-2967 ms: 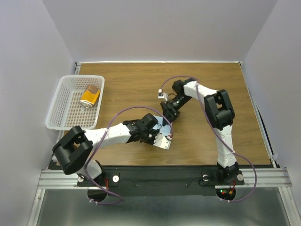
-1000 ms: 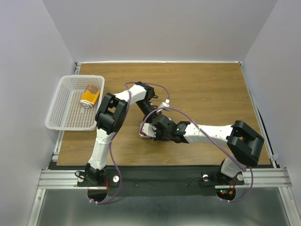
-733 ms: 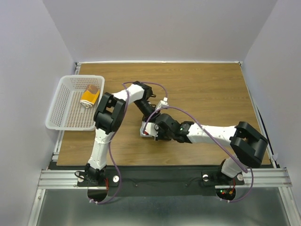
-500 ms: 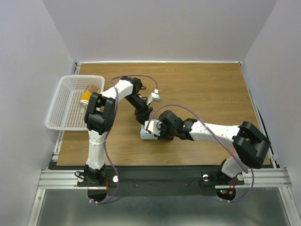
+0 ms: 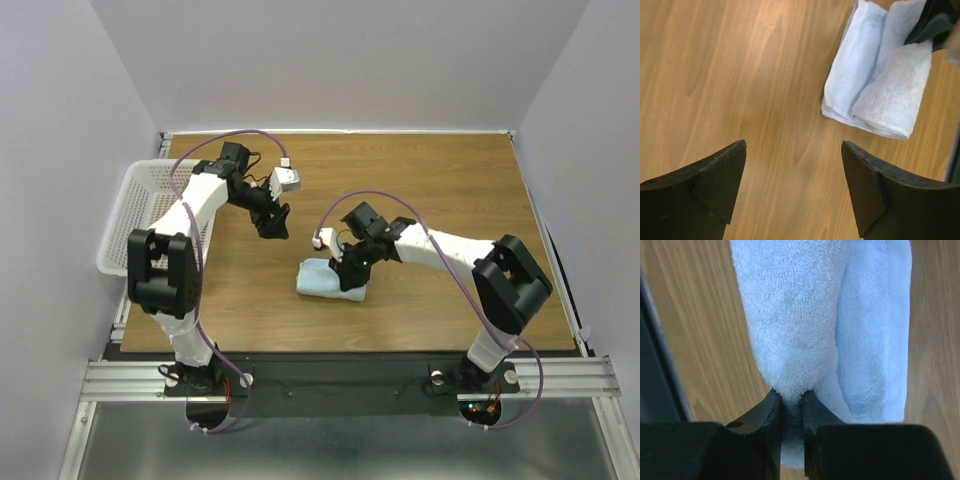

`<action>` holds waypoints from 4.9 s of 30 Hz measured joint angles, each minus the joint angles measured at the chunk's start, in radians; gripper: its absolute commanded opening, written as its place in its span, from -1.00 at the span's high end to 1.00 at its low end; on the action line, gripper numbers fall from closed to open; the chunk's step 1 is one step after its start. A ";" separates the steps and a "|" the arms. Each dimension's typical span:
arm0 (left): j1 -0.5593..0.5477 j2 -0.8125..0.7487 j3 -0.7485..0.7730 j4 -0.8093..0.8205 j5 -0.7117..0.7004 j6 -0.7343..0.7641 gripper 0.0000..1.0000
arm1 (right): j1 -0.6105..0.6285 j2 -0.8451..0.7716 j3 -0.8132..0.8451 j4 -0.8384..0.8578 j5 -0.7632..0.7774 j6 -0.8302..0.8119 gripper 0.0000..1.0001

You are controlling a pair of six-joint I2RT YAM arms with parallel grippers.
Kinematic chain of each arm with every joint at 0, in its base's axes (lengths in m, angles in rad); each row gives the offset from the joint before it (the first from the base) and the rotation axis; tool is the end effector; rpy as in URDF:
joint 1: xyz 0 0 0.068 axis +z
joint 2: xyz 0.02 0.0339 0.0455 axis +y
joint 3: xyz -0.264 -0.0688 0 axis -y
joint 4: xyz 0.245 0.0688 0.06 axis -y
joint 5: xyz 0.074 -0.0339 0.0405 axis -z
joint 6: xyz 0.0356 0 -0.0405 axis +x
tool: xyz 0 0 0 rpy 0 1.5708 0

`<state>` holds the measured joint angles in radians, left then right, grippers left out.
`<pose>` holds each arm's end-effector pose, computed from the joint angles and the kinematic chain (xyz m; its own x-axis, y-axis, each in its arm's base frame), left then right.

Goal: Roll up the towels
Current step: Roll the towel, then place the rolled towel into the container

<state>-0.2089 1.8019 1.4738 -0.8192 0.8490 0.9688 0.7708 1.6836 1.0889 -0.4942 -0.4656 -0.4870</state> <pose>0.3582 -0.1032 0.2594 -0.1434 0.5871 -0.7967 0.9835 0.1740 -0.0488 0.2294 0.2451 0.1945 -0.2006 -0.7777 -0.5958 -0.9796 0.1494 0.1347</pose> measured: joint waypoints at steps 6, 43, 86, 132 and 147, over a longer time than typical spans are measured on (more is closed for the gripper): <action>-0.010 -0.282 -0.245 0.211 -0.093 -0.021 -0.79 | -0.120 0.157 0.151 -0.139 -0.230 0.032 0.99; -0.655 -0.330 -0.674 0.624 -0.563 0.076 0.54 | -0.233 0.366 0.358 -0.459 -0.481 -0.037 -0.09; -0.281 0.331 0.086 -0.209 0.043 0.088 0.44 | -0.108 -0.267 -0.132 0.094 0.141 0.181 -0.49; -0.328 -0.504 -0.535 0.490 -0.376 -0.009 -0.97 | -0.286 0.100 -0.088 0.308 -0.330 0.543 0.99; -0.656 -0.459 -0.773 0.836 -0.754 0.083 -0.97 | -0.329 0.231 0.023 0.209 -0.486 0.600 0.99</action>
<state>-0.8650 1.3434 0.7010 0.0166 0.0952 1.0519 0.4416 1.9144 1.1118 -0.2852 -0.9512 0.1135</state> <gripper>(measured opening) 0.986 0.120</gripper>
